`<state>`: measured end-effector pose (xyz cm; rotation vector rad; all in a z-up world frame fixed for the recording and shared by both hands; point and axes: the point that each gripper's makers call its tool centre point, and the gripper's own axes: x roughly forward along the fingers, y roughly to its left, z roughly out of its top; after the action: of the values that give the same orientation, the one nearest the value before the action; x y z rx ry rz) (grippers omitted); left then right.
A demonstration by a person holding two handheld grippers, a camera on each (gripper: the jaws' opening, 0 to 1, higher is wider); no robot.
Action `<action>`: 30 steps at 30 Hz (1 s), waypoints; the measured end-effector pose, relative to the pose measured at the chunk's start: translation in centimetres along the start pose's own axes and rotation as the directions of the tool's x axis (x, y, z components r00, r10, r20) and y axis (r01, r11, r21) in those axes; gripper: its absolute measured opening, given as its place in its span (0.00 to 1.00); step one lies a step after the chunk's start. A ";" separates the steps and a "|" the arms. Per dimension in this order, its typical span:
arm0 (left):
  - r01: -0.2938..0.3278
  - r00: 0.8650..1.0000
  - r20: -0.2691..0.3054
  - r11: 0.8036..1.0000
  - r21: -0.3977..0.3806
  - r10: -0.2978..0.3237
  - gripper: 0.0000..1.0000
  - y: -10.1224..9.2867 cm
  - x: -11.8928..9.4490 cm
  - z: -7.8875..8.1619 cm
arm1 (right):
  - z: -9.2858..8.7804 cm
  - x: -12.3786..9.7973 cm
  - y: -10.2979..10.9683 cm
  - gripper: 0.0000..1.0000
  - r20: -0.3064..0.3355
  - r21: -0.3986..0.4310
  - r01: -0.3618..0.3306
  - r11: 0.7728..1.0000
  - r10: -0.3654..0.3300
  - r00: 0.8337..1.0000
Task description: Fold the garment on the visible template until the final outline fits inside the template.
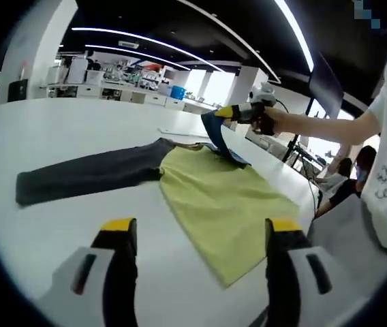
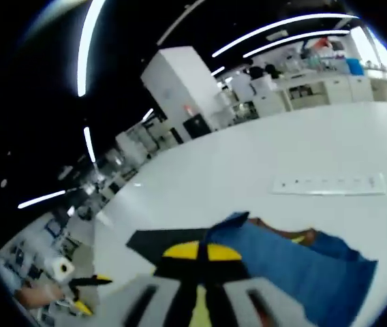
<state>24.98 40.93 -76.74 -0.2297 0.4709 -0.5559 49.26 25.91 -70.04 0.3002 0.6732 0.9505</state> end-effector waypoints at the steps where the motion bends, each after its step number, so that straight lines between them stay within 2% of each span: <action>1: 0.000 1.000 0.000 1.000 -0.003 0.000 0.74 -0.1 0.0 0.0 | 0.0 0.3 0.2 0.00 0.006 -0.001 0.005 1.000 -0.005 1.000; 6: 0.004 1.000 -0.004 1.000 -0.015 -0.004 0.74 -0.3 0.2 -0.4 | -1.0 2.9 1.0 0.00 0.002 -0.015 0.022 1.000 -0.022 1.000; 13: -0.003 1.000 -0.001 1.000 -0.030 0.003 0.74 -0.4 0.1 -0.7 | -4.3 6.0 0.0 0.00 -0.086 -0.043 0.052 0.998 -0.056 0.995; 18: -0.017 1.000 0.010 0.999 -0.045 0.018 0.74 -0.5 -0.4 -0.6 | -6.1 7.3 -0.5 0.00 -0.131 -0.043 0.064 0.997 -0.069 0.989; 30: -0.031 0.999 0.028 0.997 -0.074 0.034 0.73 -1.4 -0.5 -0.7 | -8.2 9.9 -0.8 0.00 -0.199 -0.078 0.070 0.995 -0.084 0.976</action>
<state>23.65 40.02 -76.67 -0.2996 0.4662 -0.5033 48.44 33.21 -80.58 0.1146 0.8296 0.9356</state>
